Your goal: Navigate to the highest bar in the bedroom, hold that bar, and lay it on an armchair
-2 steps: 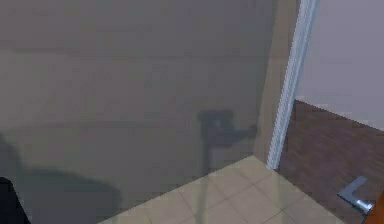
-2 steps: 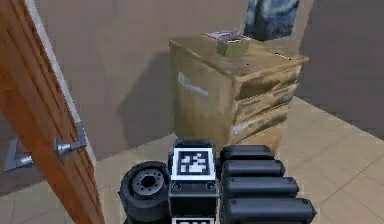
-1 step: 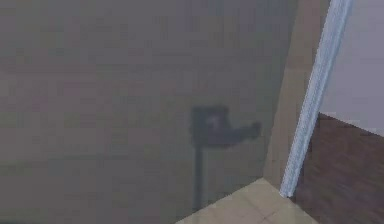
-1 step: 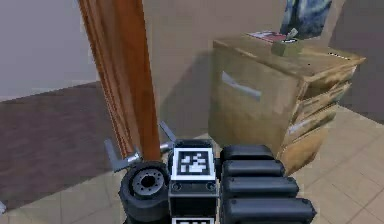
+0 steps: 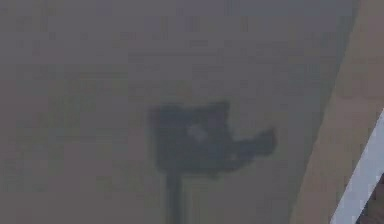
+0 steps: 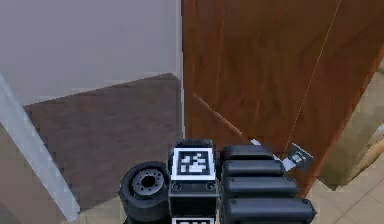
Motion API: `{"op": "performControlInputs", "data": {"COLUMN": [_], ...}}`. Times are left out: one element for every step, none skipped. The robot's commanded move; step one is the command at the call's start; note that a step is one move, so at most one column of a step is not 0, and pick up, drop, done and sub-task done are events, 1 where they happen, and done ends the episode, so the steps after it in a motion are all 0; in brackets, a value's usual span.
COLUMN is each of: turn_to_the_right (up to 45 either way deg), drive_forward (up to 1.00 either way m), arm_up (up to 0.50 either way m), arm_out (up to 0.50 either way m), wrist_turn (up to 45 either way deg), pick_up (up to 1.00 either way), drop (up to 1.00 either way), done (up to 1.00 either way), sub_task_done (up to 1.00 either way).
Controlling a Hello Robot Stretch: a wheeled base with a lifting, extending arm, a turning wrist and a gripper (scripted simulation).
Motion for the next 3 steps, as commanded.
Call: {"op": "performControlInputs", "data": {"turn_to_the_right": [45.0, 12.0, 0.0], "drive_forward": [0.0, 0.0, 1.0], "arm_up": [0.0, 0.0, 0.0], "arm_out": [0.0, 0.0, 0.0], "wrist_turn": [0.0, 0.0, 0.0], "pick_up": [0.0, 0.0, 0.0], "drop": [0.0, 0.0, 0.0], "done": [0.0, 0.0, 0.0], "sub_task_done": [0.0, 0.0, 0.0]}}
